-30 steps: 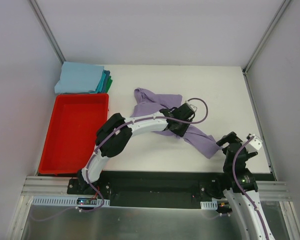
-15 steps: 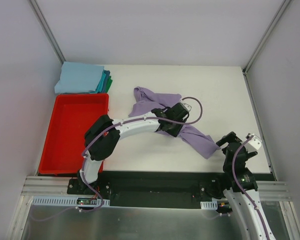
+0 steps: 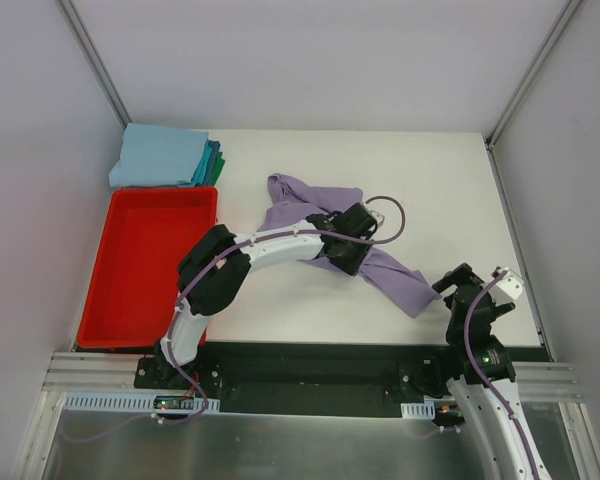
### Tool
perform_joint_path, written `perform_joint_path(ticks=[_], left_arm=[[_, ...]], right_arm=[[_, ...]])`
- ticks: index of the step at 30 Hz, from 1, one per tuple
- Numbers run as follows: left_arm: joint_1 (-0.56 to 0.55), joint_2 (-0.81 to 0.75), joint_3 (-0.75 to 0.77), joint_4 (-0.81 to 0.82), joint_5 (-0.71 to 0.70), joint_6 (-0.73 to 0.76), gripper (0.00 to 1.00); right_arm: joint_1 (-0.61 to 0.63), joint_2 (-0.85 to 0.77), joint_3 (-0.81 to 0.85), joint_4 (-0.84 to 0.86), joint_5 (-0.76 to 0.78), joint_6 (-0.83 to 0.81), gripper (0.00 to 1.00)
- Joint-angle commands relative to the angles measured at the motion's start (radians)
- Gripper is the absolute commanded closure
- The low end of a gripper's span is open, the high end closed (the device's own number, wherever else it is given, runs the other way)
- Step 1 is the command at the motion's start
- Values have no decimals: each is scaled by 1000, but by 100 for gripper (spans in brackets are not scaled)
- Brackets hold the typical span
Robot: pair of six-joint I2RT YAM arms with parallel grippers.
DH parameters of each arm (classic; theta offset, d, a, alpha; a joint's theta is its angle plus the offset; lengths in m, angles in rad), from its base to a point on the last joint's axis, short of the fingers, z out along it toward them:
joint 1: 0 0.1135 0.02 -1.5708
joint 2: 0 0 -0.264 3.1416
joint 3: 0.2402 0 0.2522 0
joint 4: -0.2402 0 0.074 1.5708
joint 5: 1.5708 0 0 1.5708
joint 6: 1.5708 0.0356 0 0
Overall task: Fold and stack the t-shirts
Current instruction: Flatten out the tshirt
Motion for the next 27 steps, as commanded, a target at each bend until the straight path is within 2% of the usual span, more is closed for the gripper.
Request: perform_joint_path(ticks=[1,3,9,12,15,19,22,27], left_arm=[[2,29,38,-11,22,0,81],[2,25,34,-11,-7,-6,100],[12,-102,-41,-8,-125,-26,100],[49,-196,-110,2,-160,-50,100],[96,-299,-204,30,-208,-61,100],[188,-467,-346,65,-292,-99,100],[250,-584,-454,67,-424,-141,100],[319,-739,-593,76,-528,-176,100]], right_arm=[[0,4,44,6,28,0,4],[0,3,44,6,28,1,4],[1,12,39,38,-22,-34,4],[1,59,28,125,-142,-115,4],[1,151,74,139,-293,-169,4],[3,334,162,46,-454,-139,4],[11,436,218,-32,-585,-95,4],[92,484,264,-189,-624,-13,3]])
